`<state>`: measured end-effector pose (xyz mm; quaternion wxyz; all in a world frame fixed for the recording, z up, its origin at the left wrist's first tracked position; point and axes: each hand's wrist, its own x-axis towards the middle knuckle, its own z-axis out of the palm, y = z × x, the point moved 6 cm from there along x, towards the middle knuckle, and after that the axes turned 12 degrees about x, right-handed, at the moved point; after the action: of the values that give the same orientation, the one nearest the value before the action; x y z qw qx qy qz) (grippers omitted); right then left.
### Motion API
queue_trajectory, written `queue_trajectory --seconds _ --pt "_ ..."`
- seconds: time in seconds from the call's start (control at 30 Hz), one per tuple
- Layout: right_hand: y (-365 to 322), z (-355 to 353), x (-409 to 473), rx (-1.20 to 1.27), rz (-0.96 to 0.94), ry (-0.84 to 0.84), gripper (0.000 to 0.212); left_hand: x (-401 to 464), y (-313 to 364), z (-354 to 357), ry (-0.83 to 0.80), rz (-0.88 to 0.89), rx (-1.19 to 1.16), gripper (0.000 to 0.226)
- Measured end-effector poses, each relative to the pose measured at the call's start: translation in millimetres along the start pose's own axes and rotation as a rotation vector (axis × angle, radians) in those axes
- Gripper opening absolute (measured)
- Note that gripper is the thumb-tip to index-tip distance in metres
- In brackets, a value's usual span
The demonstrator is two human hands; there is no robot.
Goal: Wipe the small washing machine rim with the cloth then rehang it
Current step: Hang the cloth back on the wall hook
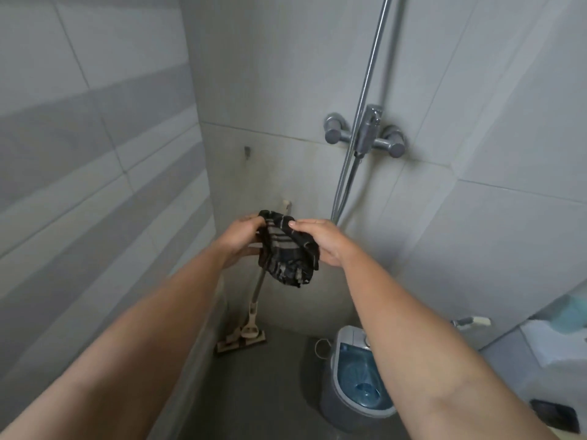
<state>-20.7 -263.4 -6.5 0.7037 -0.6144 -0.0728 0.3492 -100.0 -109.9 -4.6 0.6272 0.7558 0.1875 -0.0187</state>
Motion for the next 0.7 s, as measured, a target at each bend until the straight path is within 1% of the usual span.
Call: queue_trajectory --seconds 0.07,0.2,0.27,0.33,0.37,0.47,0.5,0.6,0.7 --pt "-19.6 13.6 4.7 -0.085 -0.057 0.031 0.027 -1.3 13.9 -17.0 0.021 0.024 0.01 0.028" --pt "-53.3 43.1 23.0 -0.304 -0.188 0.081 0.04 4.1 33.8 -43.2 0.04 0.06 0.001 0.029" --pt "-68.1 56.8 35.4 -0.348 -0.251 0.103 0.034 8.9 40.5 -51.9 0.029 0.091 -0.004 0.037" --pt "-82.8 68.3 47.1 -0.381 -0.312 0.122 0.024 17.1 45.8 -62.0 0.038 0.136 0.077 0.044" --pt "-88.8 72.0 54.7 -0.405 -0.339 0.133 0.024 23.0 47.7 -67.8 0.053 0.153 0.114 0.04" --pt "-102.7 78.4 86.5 -0.544 -0.414 0.161 0.035 48.2 49.7 -94.0 0.179 0.188 0.227 0.005" --pt "-107.0 80.3 97.9 -0.601 -0.438 0.174 0.033 57.7 52.2 -104.5 0.231 0.216 0.314 0.01" --pt "-120.1 83.8 131.4 -0.7 -0.512 0.203 0.012 87.4 63.0 -130.0 0.334 0.316 0.52 0.023" --pt "-131.6 87.6 164.1 -0.805 -0.591 0.21 0.019 125.3 74.1 -146.9 0.414 0.411 0.684 0.021"
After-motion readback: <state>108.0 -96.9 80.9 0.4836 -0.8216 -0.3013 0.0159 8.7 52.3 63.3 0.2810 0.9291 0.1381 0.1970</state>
